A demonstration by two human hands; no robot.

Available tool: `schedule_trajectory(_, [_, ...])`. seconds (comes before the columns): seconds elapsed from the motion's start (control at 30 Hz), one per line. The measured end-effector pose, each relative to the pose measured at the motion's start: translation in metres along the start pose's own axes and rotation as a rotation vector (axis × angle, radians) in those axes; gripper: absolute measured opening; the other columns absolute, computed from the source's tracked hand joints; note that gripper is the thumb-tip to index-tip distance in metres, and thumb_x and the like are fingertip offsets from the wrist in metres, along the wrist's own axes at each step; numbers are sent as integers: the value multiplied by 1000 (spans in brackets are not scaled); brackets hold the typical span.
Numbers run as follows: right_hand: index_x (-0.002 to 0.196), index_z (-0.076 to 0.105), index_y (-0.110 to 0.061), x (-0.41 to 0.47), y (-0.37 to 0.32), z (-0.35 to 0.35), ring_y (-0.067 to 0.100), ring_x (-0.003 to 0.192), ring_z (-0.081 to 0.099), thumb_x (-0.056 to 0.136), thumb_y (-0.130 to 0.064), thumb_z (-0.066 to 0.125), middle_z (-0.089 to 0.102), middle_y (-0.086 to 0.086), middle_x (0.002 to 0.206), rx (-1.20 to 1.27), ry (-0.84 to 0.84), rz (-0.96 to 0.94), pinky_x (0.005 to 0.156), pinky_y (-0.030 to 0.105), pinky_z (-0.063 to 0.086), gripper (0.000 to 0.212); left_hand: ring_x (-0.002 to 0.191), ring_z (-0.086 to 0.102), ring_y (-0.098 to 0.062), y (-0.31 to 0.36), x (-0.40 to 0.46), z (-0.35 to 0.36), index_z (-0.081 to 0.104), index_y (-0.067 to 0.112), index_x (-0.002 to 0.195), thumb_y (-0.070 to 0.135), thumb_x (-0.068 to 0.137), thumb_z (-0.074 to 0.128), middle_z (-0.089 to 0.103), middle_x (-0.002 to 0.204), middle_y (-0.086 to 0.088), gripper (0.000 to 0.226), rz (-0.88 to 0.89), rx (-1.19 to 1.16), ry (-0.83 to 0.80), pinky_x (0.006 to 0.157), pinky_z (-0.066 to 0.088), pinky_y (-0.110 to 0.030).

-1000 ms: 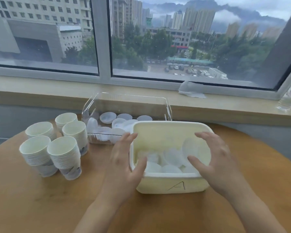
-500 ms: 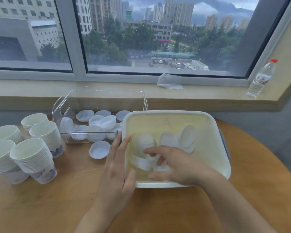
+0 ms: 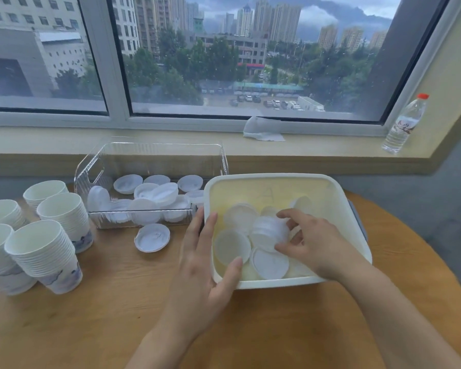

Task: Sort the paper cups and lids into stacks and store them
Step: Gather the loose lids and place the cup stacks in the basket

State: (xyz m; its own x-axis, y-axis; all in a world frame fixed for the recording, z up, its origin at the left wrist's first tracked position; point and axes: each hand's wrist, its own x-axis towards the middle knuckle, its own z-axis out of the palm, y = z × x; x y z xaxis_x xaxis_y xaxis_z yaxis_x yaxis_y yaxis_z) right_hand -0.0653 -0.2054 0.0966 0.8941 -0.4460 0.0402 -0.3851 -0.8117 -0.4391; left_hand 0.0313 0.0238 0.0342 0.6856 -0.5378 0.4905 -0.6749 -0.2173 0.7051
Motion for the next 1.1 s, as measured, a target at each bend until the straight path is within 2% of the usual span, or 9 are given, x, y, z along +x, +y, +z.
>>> schedule_trajectory(0.1, [137,55,-45,-8,5,-5,-3,85,65,92,-49,74,62,-23,111,40,51,-6,83,23,54,49,158,3,4,5,10,13,25,27,165,60,93,49,12,173,10,83,-17,-12,5,117,3,-3])
schedule_trajectory(0.23, [106,69,-42,-11,11,-5,-4,83,65,93,-58,64,70,-24,91,59,153,-45,81,35,57,21,154,-1,12,8,31,27,23,30,165,69,88,41,11,173,13,88,-104,-66,-11,115,1,-2])
schedule_trajectory(0.33, [88,69,-37,-4,18,4,3,80,65,100,-65,44,70,-20,80,15,336,-90,75,41,56,40,156,0,9,8,48,34,22,30,165,75,85,34,10,173,15,93,-170,-90,-34,122,6,-16])
schedule_trajectory(0.47, [84,71,-23,12,38,22,21,70,62,109,-54,29,66,-8,71,-41,672,-223,67,43,52,57,157,0,4,8,69,44,19,27,166,68,93,39,8,174,13,86,-207,-88,-65,125,8,-24])
schedule_trajectory(0.6, [88,73,-22,25,48,38,21,77,60,112,-46,27,65,-11,75,-50,830,-167,89,40,42,57,159,1,-1,8,85,58,18,24,167,64,96,37,7,175,8,83,-189,-50,-66,125,7,-24])
schedule_trajectory(0.73, [85,73,-24,41,52,50,20,93,56,110,-43,30,66,-11,87,-88,884,-140,94,36,30,53,159,5,-4,4,103,68,22,21,166,65,94,32,12,174,8,85,-160,3,-32,122,8,-20])
schedule_trajectory(0.83, [82,72,-23,61,57,48,21,93,53,110,-48,26,65,-10,89,-70,862,-127,94,35,29,59,159,11,-6,-2,117,74,24,17,166,62,100,35,17,173,6,80,-88,60,11,126,15,-23])
schedule_trajectory(0.93, [82,72,-22,84,61,46,23,93,53,109,-47,25,66,-8,89,-74,842,-100,94,36,30,60,158,13,-6,-11,136,76,21,17,166,57,105,44,17,174,5,76,-69,76,-12,121,14,-18])
schedule_trajectory(1.1, [80,72,-21,120,62,48,24,89,52,108,-42,31,64,-5,86,-99,839,-58,94,36,31,54,160,13,-10,-29,166,74,25,15,165,76,97,29,21,174,2,92,-20,193,-28,124,3,-20])
